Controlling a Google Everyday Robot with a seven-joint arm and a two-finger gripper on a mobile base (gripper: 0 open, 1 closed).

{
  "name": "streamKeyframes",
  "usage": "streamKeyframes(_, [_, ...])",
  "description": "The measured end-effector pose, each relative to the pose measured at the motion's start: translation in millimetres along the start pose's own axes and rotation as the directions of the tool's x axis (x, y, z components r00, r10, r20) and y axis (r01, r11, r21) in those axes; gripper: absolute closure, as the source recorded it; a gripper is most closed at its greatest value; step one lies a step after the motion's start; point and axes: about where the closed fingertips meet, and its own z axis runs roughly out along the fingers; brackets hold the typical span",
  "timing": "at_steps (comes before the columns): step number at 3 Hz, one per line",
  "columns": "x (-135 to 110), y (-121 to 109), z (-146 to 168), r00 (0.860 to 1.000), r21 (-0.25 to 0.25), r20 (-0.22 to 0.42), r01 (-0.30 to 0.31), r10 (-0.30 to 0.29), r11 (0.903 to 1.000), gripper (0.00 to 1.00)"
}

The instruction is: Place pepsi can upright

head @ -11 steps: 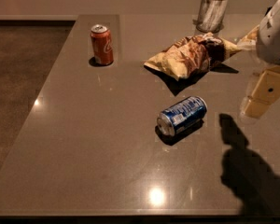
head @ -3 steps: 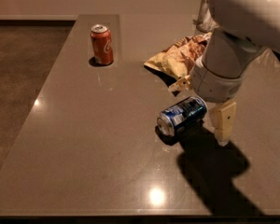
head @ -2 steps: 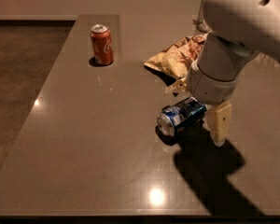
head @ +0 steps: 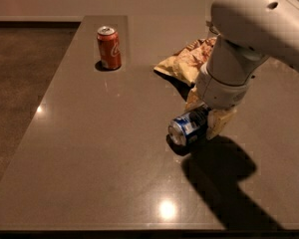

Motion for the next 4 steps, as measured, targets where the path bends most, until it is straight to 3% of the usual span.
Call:
streamKeyframes(1, [0.9,-3.3,-8.7,0.999,0.043,-0.040,0.030,-0.028,0.9986,0.72])
streamKeyframes(2, [-11.0,-11.3,-31.1,0.988,0.128,-0.087,0.135,-0.125,0.9826,0.95])
streamKeyframes(3, [-30.6,-23.9,-56.9,0.962,0.254,-0.113,0.269,-0.248,0.9290,1.00])
streamKeyframes(4, [-50.4,-39.9,-75.2,0.917,0.375,-0.160,0.399,-0.365,0.8368,1.00])
